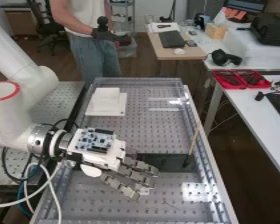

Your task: Grab the bearing and place it in the white container

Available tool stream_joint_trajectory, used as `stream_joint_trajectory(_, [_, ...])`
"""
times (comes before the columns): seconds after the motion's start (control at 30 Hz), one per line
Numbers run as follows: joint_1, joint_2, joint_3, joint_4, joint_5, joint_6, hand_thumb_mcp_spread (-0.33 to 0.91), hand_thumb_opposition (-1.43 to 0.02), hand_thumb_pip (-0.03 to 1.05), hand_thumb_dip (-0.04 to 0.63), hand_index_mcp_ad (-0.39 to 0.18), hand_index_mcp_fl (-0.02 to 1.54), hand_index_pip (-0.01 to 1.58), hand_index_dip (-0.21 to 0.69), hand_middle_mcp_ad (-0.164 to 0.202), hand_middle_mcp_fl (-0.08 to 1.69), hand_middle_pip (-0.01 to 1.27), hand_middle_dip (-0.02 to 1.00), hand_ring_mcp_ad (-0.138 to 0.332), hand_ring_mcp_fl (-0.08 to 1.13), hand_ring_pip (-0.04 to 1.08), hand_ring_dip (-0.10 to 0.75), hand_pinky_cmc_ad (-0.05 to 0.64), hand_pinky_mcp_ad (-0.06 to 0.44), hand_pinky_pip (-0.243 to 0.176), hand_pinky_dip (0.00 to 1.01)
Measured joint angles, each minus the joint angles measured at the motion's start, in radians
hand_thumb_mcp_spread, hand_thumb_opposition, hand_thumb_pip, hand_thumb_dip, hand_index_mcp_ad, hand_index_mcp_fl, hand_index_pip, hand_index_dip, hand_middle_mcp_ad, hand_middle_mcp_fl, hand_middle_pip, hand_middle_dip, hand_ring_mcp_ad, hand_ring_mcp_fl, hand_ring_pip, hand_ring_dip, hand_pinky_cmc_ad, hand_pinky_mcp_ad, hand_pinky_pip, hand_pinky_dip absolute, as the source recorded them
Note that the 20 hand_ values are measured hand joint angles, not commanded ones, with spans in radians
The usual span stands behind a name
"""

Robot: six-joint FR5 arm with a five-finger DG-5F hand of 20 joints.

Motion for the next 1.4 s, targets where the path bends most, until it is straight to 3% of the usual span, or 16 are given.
stream_joint_trajectory(0.43, [0.001, -0.002, 0.002, 0.018, 0.0, 0.007, 0.42, -0.78, 0.59, 0.281, -0.082, 0.15, 1.48, 0.267, 0.07, 0.02, 0.13, 0.19, 0.133, 0.0, 0.1, 0.082, 0.365, 0.278, -0.061, 0.19])
stream_joint_trajectory(0.57, [0.001, 0.0, 0.006, 0.016, -0.002, 0.011, 0.42, -0.79, 0.58, 0.281, -0.082, 0.18, 1.48, 0.251, 0.07, 0.04, 0.13, 0.19, 0.133, 0.0, 0.09, 0.087, 0.365, 0.279, -0.028, 0.19])
stream_joint_trajectory(0.83, [0.003, 0.024, 0.005, 0.015, -0.002, 0.017, 0.42, -0.81, 0.56, 0.284, -0.08, 0.21, 1.48, 0.251, 0.066, 0.05, 0.13, 0.2, 0.133, 0.0, 0.09, 0.087, 0.365, 0.278, -0.026, 0.19])
stream_joint_trajectory(1.1, [0.027, 0.105, -0.03, 0.022, 0.011, 0.019, 0.42, -0.81, 0.56, 0.281, -0.08, 0.23, 1.48, 0.251, 0.066, 0.05, 0.13, 0.2, 0.129, 0.0, 0.09, 0.087, 0.365, 0.278, -0.012, 0.19])
stream_joint_trajectory(1.4, [0.151, 0.269, -0.133, 0.044, 0.121, 0.036, 0.42, -0.81, 0.56, 0.281, -0.08, 0.23, 1.48, 0.251, 0.066, 0.05, 0.13, 0.2, 0.129, 0.0, 0.1, 0.096, 0.367, 0.279, -0.012, 0.19])
